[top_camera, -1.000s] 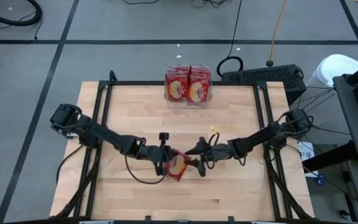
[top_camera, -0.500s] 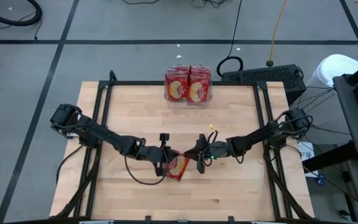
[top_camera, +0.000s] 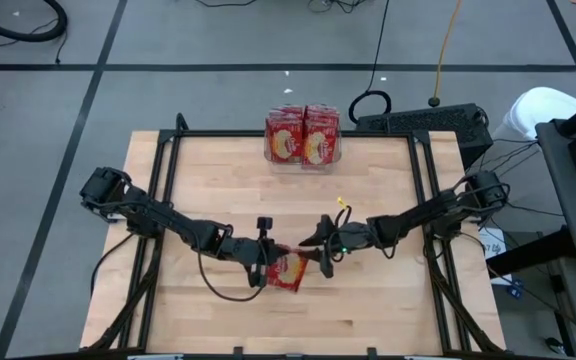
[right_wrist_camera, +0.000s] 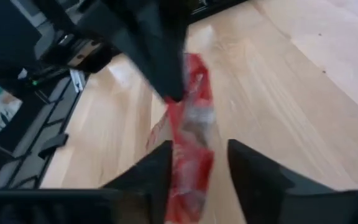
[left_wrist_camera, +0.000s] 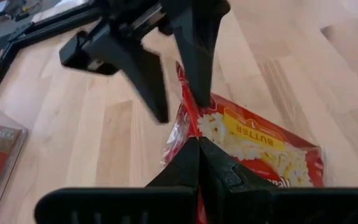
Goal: Sort popcorn bags into baskets
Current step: Put the red popcorn bag into the transparent bin
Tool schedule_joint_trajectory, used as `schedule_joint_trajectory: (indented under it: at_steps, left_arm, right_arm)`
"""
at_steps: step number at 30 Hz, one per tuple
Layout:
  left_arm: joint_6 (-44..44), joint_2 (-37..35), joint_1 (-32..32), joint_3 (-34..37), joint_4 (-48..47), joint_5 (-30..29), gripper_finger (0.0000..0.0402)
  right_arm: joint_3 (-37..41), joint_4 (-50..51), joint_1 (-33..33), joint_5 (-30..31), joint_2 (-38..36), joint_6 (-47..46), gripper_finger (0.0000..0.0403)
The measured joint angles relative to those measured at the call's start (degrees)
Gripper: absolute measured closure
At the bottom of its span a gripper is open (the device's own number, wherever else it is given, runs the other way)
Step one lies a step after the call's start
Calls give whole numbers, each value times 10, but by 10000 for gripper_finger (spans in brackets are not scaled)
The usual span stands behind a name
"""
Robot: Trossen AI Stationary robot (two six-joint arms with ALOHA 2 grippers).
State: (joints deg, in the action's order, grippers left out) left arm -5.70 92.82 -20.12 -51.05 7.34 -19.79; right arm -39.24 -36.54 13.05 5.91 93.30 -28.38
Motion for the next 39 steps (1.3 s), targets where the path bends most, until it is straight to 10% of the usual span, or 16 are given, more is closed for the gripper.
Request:
schedule_joint_trajectory:
  at_steps: [12,22,29,39]
  left_arm:
    - [-34,0,0,0,37,1,399]
    - [-7,0,2,0,52,-9,392]
    - [43,0,-6,0,61,-103,294]
    - [108,-51,-37,0,44,-252,199]
  right_arm:
    - [0,26,-14,-66,4,-20,158]
    - [0,-1,-14,-75,4,22,282]
    - [0,0,-16,-74,2,56,383]
    - [8,89,-50,-72,-100,113,376]
